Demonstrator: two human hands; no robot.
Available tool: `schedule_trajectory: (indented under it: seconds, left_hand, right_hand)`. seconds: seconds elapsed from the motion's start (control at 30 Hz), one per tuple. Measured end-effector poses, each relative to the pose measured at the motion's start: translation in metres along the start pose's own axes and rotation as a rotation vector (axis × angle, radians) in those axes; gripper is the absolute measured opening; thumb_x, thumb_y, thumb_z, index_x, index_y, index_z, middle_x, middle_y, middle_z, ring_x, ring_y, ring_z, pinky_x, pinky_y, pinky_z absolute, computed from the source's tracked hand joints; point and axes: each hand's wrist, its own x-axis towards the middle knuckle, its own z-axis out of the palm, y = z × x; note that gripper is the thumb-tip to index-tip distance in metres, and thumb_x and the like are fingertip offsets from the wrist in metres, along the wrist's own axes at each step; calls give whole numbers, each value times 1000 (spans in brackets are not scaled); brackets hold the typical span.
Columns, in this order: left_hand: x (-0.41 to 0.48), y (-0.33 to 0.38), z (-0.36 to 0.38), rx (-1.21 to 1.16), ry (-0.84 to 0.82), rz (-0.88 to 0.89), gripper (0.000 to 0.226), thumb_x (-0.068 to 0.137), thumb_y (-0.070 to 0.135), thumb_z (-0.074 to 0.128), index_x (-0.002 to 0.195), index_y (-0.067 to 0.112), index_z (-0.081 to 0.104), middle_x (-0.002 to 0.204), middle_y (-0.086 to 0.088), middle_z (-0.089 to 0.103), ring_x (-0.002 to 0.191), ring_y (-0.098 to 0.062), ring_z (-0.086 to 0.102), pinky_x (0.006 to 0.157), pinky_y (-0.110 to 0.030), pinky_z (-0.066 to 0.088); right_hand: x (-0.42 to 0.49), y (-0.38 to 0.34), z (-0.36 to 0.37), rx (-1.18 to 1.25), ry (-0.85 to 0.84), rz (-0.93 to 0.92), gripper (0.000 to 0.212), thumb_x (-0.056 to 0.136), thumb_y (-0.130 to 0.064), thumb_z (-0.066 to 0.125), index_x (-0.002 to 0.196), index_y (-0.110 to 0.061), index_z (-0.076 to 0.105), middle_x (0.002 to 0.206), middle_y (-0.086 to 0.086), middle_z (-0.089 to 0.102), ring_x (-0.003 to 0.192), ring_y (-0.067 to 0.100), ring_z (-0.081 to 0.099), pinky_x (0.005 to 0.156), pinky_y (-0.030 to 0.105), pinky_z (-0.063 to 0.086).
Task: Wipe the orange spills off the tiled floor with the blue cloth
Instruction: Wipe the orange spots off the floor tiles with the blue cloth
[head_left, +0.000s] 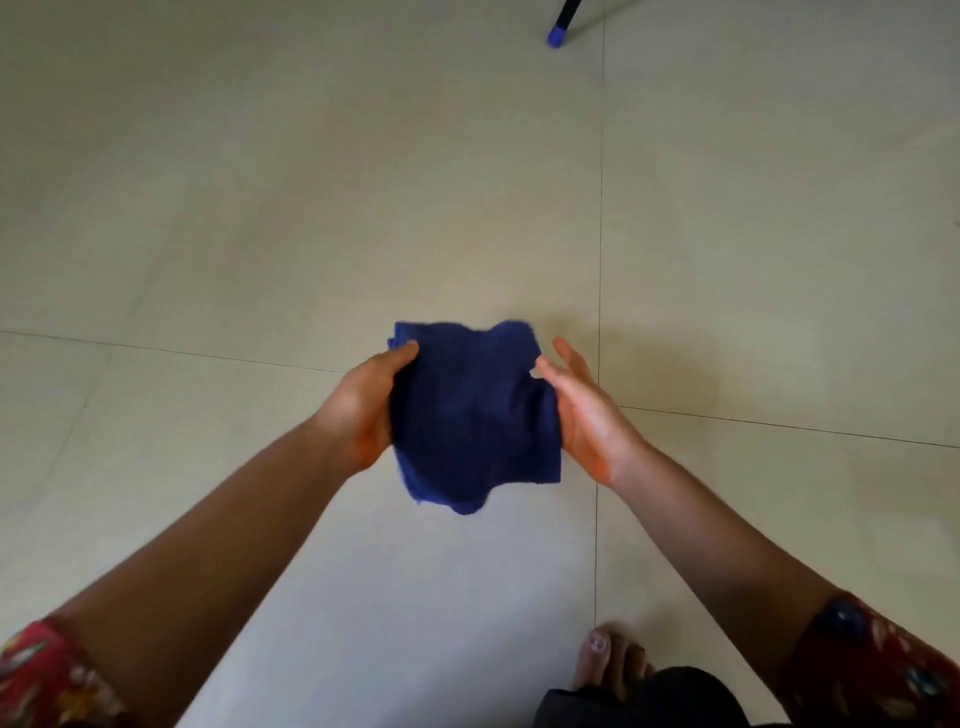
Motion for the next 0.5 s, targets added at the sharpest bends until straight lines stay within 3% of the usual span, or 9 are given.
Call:
schedule_trajectory:
  seconds: [0.03,0.1,0.17,0.23,0.27,0.3,0.4,0.5]
  left_hand:
    - [3,-3,-7,81,42,-44,21,96,26,52,105,12,65,111,-6,68,97,-17,64,87,-33,47]
    - [7,-8,-18,225,65,-113,27,89,20,63,110,4,65,118,-12,67,102,-25,65,93,-37,49]
    - [5,-14,-22,338,50,-112,60,78,16,75,130,-1,49,125,-7,61,108,-26,62,93,-37,49]
    - [2,-15,-21,494,49,-75,108,57,21,85,147,13,25,125,5,46,114,-21,52,96,-34,44]
    - [0,-15,-22,612,34,-31,117,49,23,83,149,19,24,126,7,45,117,-20,50,96,-33,42]
    - [-2,-14,-22,724,4,26,112,45,22,80,146,22,32,125,7,49,117,-19,51,94,-32,43]
    - [-8,-3,-25,975,-16,231,72,46,21,75,117,27,65,107,2,70,101,-23,65,83,-38,54]
    - [-15,12,-26,1129,6,394,38,70,13,75,101,34,68,96,5,72,84,-18,67,70,-32,55]
  right_hand:
    - [-4,-1,-3,-106,66,-67,57,95,-29,59,143,-43,32,114,1,69,105,15,67,95,36,50]
    - [-11,-3,-8,-302,112,-161,58,93,-11,60,139,-42,41,98,6,69,95,18,66,92,35,51]
    - [-16,1,-12,-470,94,-251,53,92,-6,60,135,-34,50,92,13,70,90,21,66,89,37,51]
    - [-22,4,-8,-659,129,-340,50,88,-11,64,131,-33,56,91,14,70,86,19,65,87,39,52]
    - [-25,4,-6,-766,174,-385,50,84,-13,67,129,-32,58,89,8,70,83,17,65,84,37,53]
    - [-28,3,-5,-876,220,-445,49,81,-13,71,126,-30,61,87,0,70,82,14,66,82,34,55]
    - [-37,-9,-4,-1064,279,-571,32,72,-14,78,99,-27,69,82,-9,70,80,8,66,80,33,55]
    - [-44,-16,-1,-1054,299,-537,24,68,-18,80,84,-30,66,76,-11,68,74,4,63,74,33,55]
